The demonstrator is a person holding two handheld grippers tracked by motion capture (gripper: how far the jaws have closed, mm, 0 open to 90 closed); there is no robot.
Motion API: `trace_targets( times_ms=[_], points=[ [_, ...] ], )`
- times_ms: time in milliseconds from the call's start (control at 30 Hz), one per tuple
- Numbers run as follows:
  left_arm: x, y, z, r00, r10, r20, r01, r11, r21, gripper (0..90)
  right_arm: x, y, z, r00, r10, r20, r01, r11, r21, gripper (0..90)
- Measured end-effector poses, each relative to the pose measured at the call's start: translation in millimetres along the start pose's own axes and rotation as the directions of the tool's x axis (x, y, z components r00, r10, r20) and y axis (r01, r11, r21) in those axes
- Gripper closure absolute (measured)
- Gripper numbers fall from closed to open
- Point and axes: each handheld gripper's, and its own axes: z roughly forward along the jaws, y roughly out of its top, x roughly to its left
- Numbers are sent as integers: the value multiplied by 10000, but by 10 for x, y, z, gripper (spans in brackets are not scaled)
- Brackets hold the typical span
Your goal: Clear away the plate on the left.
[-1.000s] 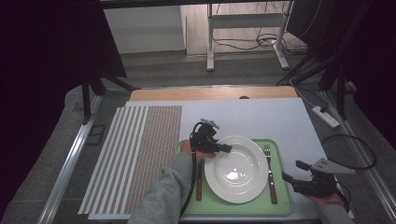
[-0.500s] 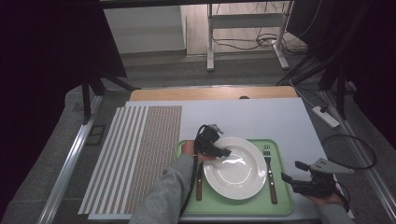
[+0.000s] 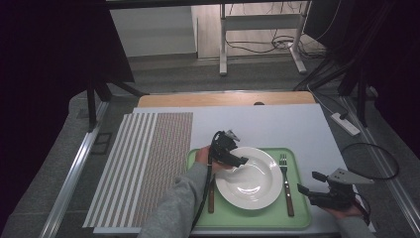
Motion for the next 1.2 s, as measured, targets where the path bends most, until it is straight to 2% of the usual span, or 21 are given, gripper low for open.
trace_targets(
  times_ms=[233,367,467,667,867,1033,1200],
  points=[
    [20,-31,-49,9998,-105,150,108,9997,-212,297,0,1,-1,10000,1,4,-1,10000,-17,233],
    [4,-61,-137,9998,-145,125,152,9982,-575,297,-1,1,4,10000,7,-15,-7,10000,0,233],
    [-24,-93,-212,10000,-95,10,95,9967,-806,296,0,1,4,10000,-2,-48,2,10000,-11,233],
    [-39,-161,-335,9996,-156,-214,137,9961,-874,296,-3,3,6,10000,4,-83,-4,10000,-23,233],
    [-29,-272,-446,9987,-355,-365,323,9958,-851,293,3,3,3,10000,-26,-84,26,10000,-37,232],
    [-40,-396,-566,9976,-646,-262,613,9919,-1112,288,2,1,11,9999,-48,-127,49,10000,15,232],
    [-81,-549,-685,9963,-596,-624,525,9926,-1099,289,10,4,9,9998,-99,-149,99,10000,8,232]
  ],
)
